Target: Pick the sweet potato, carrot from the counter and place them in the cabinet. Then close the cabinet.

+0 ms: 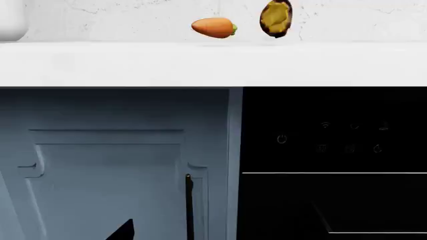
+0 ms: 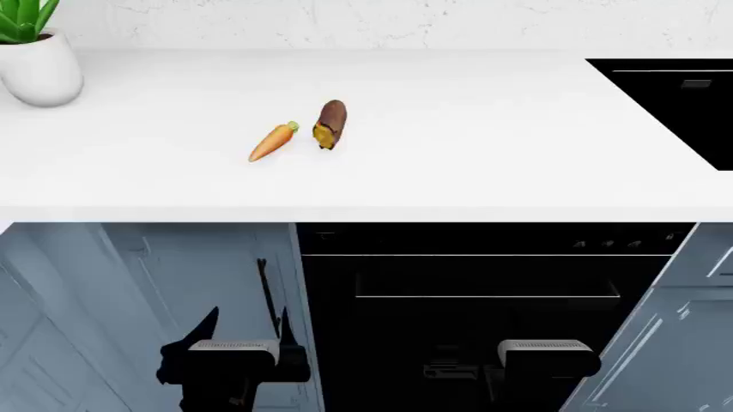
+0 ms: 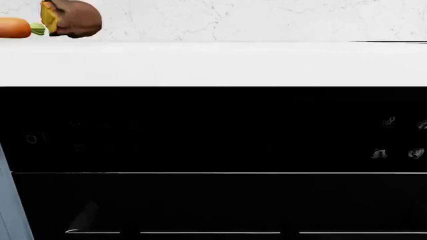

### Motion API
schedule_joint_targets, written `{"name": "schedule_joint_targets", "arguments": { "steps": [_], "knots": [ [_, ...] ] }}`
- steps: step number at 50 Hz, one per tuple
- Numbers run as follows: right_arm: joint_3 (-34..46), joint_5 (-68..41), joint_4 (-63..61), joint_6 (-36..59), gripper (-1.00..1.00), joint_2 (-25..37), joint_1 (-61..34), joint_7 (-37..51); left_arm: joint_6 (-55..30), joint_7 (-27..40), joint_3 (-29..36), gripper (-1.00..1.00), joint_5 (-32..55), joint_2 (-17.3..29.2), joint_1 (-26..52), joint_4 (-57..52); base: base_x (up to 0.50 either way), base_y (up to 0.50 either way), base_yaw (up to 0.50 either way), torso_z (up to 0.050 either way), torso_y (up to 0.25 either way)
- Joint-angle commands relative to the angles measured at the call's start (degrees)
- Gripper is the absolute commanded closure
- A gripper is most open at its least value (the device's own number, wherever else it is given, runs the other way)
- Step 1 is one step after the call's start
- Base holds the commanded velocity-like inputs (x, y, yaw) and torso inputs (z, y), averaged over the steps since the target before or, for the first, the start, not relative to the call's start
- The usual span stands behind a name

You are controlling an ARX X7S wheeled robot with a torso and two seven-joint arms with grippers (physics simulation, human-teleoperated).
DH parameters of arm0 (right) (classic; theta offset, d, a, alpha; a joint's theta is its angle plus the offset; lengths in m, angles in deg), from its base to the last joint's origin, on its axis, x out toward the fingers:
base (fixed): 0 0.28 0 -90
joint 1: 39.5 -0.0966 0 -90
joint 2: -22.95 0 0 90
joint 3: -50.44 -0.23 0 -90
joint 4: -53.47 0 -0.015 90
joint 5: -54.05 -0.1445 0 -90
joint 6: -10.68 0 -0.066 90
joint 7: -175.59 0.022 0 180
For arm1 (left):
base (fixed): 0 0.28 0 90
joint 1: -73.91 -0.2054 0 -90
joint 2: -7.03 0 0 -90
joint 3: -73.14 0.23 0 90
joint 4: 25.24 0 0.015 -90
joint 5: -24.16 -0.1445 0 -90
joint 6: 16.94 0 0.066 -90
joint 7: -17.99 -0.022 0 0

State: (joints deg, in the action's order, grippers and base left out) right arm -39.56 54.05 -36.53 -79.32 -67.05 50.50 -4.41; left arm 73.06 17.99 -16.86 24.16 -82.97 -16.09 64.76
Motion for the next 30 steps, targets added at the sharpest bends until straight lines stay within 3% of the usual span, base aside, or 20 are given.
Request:
{"name": "schedule_joint_targets", "arguments": {
  "steps": [1,12,25,30],
  "knots": [
    [1.1,-0.9,0.1,-0.1,-1.0,0.9,-0.1,1.2,-0.1,1.1,1.1,-1.0,0.7,0.9,0.0,0.1,0.0,0.0,0.0,0.0,0.0],
    [3.1,-3.2,-1.9,1.2,-1.0,2.6,0.5,3.7,1.9,4.2,2.7,-1.0,2.0,2.2,0.1,-0.3,0.0,0.0,0.0,0.0,0.0],
    [4.5,-4.5,-3.1,2.4,-1.0,3.8,0.3,4.9,-0.9,3.1,3.2,-1.0,8.2,3.6,-0.3,-1.4,0.0,0.0,0.0,0.0,0.0],
    [5.0,-4.9,-3.1,2.5,-1.0,4.2,0.2,5.3,0.3,2.6,3.5,-1.0,9.5,4.1,-0.7,-2.2,0.0,0.0,0.0,0.039,0.046]
  ]
}}
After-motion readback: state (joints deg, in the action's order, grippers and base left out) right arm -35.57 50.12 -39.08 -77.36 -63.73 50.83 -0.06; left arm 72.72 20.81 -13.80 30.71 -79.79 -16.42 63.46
